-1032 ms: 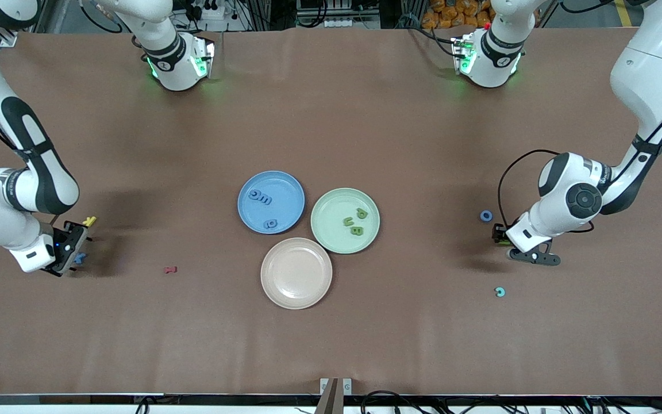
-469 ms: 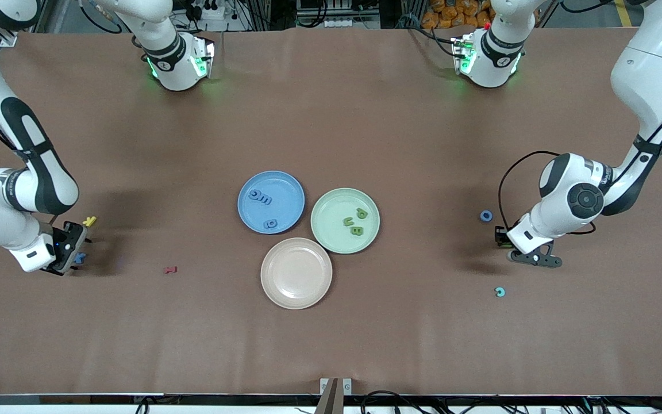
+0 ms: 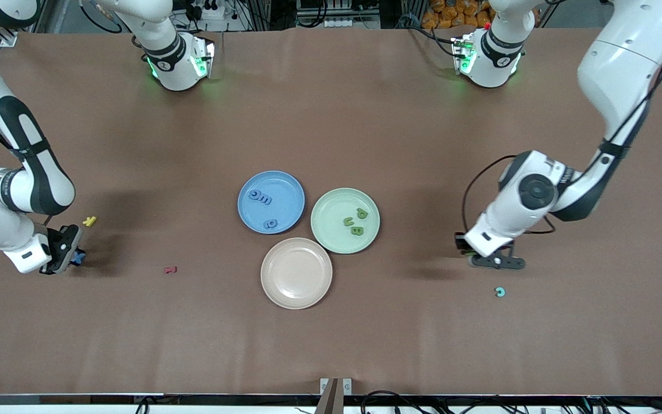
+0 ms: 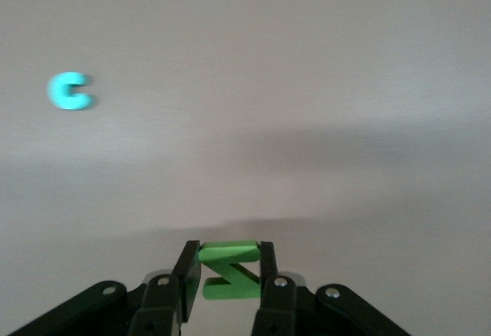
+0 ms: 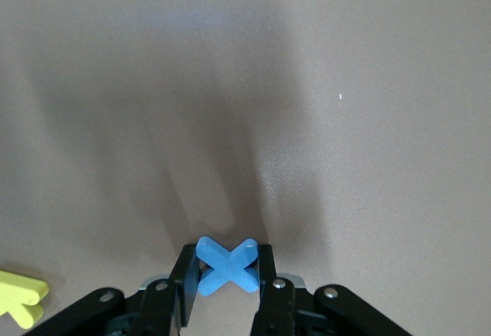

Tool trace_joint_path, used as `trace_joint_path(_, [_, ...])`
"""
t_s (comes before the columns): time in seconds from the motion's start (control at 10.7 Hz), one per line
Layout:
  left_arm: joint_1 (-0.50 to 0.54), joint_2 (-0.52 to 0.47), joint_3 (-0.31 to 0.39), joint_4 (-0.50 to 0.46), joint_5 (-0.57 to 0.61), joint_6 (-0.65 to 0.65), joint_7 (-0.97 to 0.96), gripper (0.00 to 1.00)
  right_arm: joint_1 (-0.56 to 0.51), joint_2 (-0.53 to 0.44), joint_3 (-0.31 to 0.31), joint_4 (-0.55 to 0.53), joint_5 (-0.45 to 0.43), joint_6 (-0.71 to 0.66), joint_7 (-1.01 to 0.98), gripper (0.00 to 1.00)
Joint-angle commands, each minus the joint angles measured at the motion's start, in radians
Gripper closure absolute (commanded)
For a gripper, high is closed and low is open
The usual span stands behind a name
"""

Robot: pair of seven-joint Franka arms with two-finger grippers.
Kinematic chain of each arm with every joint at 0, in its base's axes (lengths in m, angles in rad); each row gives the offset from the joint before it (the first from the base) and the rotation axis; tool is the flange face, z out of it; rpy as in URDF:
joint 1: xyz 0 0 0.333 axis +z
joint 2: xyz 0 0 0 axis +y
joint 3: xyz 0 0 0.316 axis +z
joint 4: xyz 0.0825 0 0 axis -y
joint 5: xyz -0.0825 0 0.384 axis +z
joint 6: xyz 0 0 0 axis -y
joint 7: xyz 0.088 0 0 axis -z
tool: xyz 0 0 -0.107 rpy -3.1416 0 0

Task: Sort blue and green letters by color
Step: 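Place the X on the blue plate while the left gripper places N on green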

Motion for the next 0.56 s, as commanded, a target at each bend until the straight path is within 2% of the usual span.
trace_joint_path(0.0, [-0.156, -0.023, 0.01, 0.046, 0.015, -0.015, -0.276, 1.0, -0.022, 0.015, 0.05, 0.019, 0.003, -0.003, -0.015, 1.0])
trace_joint_path(0.19, [-0.297, -0.004, 0.021, 0.084, 0.017, -0.015, -0.456, 1.0, 0.002, 0.01, 0.066, 0.033, 0.091, -0.009, -0.01, 1.0])
trace_joint_path(0.47, [-0.418, 0.04, 0.051, 0.144, 0.021, -0.015, -0.617, 1.0, 0.085, 0.001, 0.074, 0.097, 0.119, -0.139, 0.106, 1.0])
